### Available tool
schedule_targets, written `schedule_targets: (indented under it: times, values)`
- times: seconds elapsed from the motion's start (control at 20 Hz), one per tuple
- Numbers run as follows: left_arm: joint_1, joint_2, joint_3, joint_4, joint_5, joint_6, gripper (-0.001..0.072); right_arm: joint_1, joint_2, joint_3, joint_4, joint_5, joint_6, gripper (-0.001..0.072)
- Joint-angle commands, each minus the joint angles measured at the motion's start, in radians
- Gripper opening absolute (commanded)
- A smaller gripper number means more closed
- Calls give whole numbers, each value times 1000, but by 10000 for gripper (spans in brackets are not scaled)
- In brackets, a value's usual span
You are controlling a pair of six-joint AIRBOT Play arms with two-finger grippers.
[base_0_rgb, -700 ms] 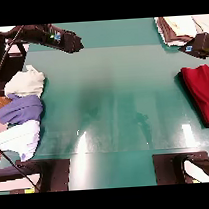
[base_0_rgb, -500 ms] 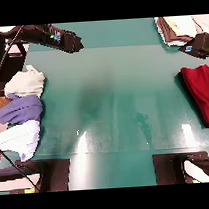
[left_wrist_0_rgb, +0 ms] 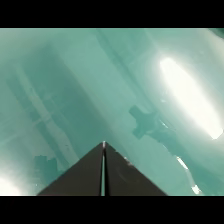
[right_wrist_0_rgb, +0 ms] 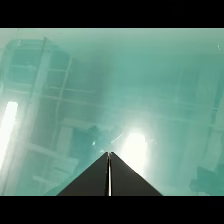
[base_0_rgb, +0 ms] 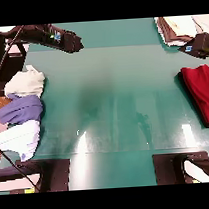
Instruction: Fold the shirts.
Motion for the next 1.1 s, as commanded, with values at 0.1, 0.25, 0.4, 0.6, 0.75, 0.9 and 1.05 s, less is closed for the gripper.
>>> schedule_targets:
  times: [0.1,0.25,0.4,0.6,0.75,0.9,1.05]
  values:
    - [2,0,1,22,80,34,23,1,1,0,0,1,0,18]
    - [63,0,1,266,79,-12,27,1,1,0,0,2,0,19]
    - [214,-3,-35,467,55,-164,674,1,1,0,0,0,0,18]
    - [420,-3,-229,476,78,-187,674,1,0,0,0,-3,0,18]
    - [513,-3,-454,475,212,-187,675,1,-2,0,0,-4,0,18]
    - [549,-3,-615,476,383,-187,674,1,-2,0,0,-13,0,19]
    - [549,-11,-645,473,451,-183,673,1,-2,0,0,-35,0,19]
